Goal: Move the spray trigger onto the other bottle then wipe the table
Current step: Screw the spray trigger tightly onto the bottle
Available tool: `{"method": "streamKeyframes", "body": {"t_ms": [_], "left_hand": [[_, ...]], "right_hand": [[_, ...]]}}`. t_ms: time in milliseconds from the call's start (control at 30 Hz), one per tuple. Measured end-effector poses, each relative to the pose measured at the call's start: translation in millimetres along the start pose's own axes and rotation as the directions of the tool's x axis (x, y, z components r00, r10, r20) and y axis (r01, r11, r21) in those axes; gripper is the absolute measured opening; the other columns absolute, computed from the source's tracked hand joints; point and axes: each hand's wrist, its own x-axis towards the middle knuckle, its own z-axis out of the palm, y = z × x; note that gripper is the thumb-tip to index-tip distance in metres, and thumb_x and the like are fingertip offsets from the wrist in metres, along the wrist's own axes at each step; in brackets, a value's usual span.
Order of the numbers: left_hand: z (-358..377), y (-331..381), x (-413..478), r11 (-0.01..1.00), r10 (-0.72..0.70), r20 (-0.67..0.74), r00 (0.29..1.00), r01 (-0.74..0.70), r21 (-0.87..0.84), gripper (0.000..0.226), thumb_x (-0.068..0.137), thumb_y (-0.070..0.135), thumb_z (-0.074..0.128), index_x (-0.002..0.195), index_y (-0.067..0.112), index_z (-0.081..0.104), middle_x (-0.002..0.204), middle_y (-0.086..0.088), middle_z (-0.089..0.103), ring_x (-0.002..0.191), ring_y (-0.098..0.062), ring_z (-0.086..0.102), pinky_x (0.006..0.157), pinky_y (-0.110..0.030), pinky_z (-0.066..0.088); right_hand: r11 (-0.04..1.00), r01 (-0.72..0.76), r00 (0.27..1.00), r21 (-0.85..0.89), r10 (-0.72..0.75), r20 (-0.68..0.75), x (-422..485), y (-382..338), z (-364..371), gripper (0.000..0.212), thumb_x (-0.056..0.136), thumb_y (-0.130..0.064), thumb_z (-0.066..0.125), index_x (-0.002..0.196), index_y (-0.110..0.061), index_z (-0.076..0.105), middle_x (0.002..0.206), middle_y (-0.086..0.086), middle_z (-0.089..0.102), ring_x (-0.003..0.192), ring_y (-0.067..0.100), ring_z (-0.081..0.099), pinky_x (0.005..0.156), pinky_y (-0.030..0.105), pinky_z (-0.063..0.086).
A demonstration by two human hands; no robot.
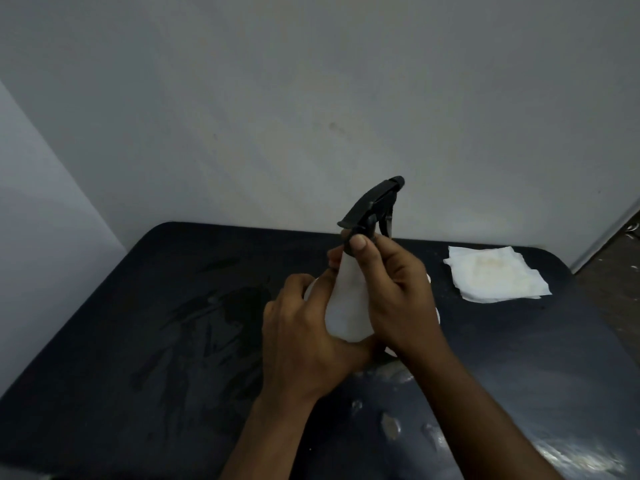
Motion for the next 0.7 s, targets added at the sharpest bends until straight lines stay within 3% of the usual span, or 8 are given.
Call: {"method": "streamKeyframes", "body": {"t_ms": [167,367,533,700], "left_hand": [[-0.9,0.5,0.3,1.000,-0.020,0.023,1.000,0.020,0.003,0.088,0.053,0.075,0.066,0.124,0.023,0.056,0.102,0.000,0.058,0.084,-0.013,0.058,0.068,-0.044,0.055],[0.8,2.1,-1.5,1.000,-0.024,-0.006,1.000,0.024,-0.004,0.077,0.054,0.073,0.066,0.115,0.025,0.058,0.095,0.003,0.059,0.078,-0.010,0.057,0.061,-0.042,0.055],[2.1,1.1,-6.7,1.000,-0.016,0.022,1.000,0.016,0.009,0.080,0.056,0.075,0.062,0.114,0.021,0.059,0.097,0.001,0.063,0.084,-0.011,0.057,0.066,-0.040,0.054],[3.2,3.8,-7.7,1.000,0.004,0.033,0.999,-0.005,0.025,0.086,0.057,0.076,0.059,0.122,0.018,0.057,0.100,0.001,0.064,0.093,-0.013,0.059,0.068,-0.042,0.054]], "right_hand": [[0.990,-0.042,0.999,0.135,0.039,0.021,2.2,6.5,-9.1,0.036,0.089,-0.027,0.057,0.114,-0.002,0.053,0.094,0.004,0.077,0.100,0.021,0.074,0.085,0.031,0.059],[0.998,-0.046,0.998,0.032,0.045,0.043,3.0,4.8,-9.9,0.027,0.092,-0.034,0.050,0.108,-0.017,0.065,0.098,0.006,0.076,0.097,0.020,0.074,0.083,0.029,0.058],[0.997,-0.016,0.999,-0.070,0.019,0.046,-1.2,3.2,-7.3,0.025,0.099,-0.028,0.045,0.100,-0.019,0.068,0.088,-0.001,0.074,0.087,0.012,0.072,0.076,0.022,0.056],[0.987,0.044,0.998,-0.152,-0.038,0.046,-4.3,2.9,-5.7,0.018,0.093,-0.036,0.061,0.102,-0.022,0.068,0.089,-0.007,0.075,0.086,0.011,0.072,0.075,0.022,0.055]]}}
